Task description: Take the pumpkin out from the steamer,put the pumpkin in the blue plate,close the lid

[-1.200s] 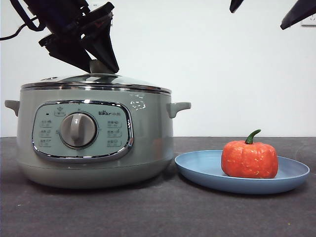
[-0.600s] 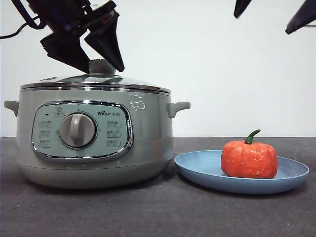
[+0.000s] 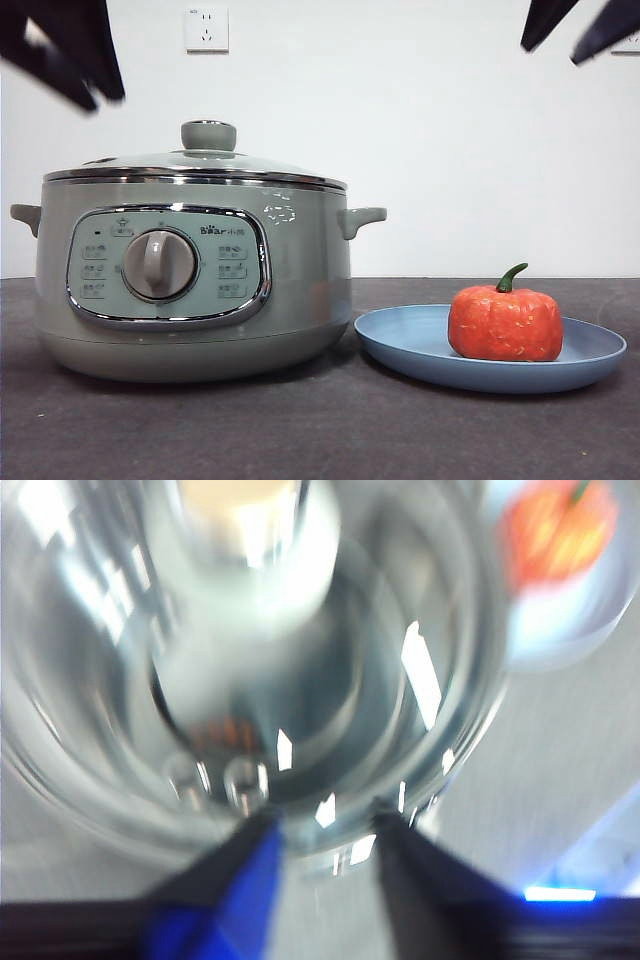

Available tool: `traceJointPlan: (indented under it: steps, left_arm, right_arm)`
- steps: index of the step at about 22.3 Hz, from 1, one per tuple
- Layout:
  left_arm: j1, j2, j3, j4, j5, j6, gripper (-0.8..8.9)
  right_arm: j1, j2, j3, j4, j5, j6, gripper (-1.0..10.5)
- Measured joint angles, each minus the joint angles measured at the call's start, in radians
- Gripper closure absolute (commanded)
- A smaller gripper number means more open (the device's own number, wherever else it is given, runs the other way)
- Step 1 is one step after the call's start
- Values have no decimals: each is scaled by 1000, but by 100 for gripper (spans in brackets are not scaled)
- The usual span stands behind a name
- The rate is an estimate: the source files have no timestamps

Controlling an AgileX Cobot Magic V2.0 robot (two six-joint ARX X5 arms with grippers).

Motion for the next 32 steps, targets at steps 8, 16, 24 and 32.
traceJointPlan:
  steps: [8, 16, 24, 32]
  left_arm:
    - [-23, -430, -200, 211, -193, -3, 822]
    - [-23, -654, -483, 232, -285, -50, 817]
    - [-23, -653, -483, 196, -285, -68, 817]
    - [-23, -658, -483, 195, -286, -70, 817]
  right_arm:
    - [0, -345, -379, 289, 0, -15, 964]
    - [0, -364, -394, 242, 1, 43, 963]
    - [0, -359, -394, 233, 1, 54, 963]
    - [0, -359, -394, 233, 1, 57, 963]
